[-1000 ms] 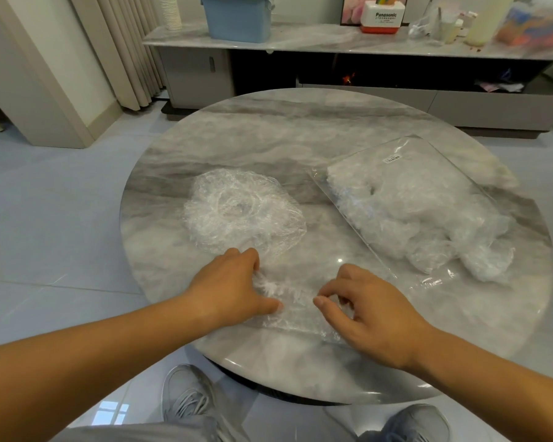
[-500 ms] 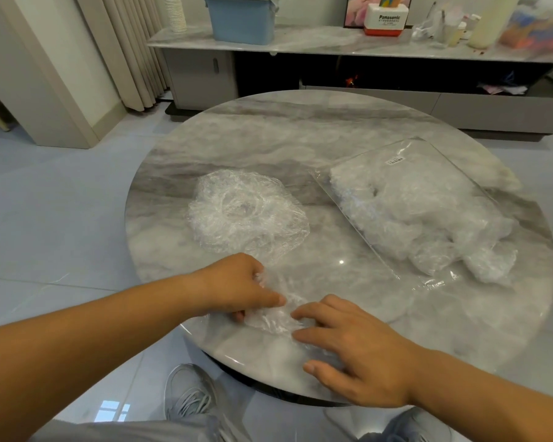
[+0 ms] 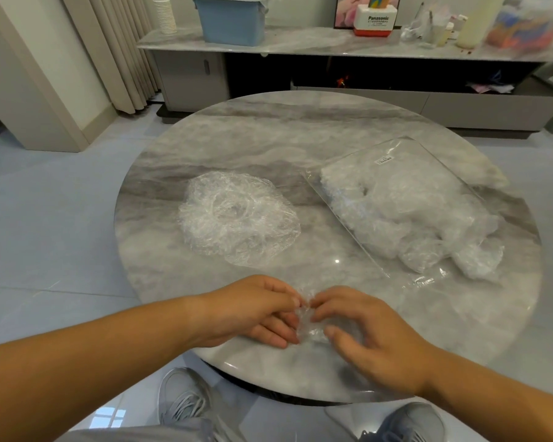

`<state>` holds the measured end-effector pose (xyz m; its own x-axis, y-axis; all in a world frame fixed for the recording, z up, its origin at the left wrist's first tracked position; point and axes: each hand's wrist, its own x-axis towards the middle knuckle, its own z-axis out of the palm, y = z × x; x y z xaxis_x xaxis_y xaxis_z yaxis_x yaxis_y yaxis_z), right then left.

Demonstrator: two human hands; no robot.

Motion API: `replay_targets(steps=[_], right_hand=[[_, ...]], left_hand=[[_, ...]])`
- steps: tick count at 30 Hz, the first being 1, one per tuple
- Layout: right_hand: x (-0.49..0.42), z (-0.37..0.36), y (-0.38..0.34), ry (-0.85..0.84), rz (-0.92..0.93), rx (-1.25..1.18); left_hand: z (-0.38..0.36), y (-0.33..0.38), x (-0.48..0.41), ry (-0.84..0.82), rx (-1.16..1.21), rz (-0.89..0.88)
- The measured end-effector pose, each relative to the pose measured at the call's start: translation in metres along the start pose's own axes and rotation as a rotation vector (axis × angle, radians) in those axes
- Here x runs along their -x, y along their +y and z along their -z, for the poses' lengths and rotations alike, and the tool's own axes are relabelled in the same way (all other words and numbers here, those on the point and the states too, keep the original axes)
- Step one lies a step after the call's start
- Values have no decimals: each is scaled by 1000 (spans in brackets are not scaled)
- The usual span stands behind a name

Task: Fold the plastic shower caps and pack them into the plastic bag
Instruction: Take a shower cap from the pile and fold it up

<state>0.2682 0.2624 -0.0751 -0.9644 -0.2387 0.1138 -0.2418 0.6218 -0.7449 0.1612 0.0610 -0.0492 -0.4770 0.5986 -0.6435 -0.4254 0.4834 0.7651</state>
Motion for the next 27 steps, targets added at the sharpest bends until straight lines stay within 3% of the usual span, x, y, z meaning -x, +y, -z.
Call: replay_targets(steps=[3,7,11,15,21,25,27], right_hand=[[-5,8,0,196,-215,134],[-9,14,-4,3,-573,369],[-16,10,-8,-36,-726,238],[-19,15,-14,25,-775,-115],[-21,18,-14,120,-796,-390],[-23,16,-23,231,-638,-624],[-20,13,-25,197,-501,-654]], left_hand=[[-2,1,-3,16,-50,14],[-3,5,-5,-5,-90,29],[-1,6,-5,-23,-56,44],[1,6,-5,-41,-5,53],[1,8,-4,-65,10,54],[-2,8,-3,-69,45,50],[-4,7,-3,-78,77,49]])
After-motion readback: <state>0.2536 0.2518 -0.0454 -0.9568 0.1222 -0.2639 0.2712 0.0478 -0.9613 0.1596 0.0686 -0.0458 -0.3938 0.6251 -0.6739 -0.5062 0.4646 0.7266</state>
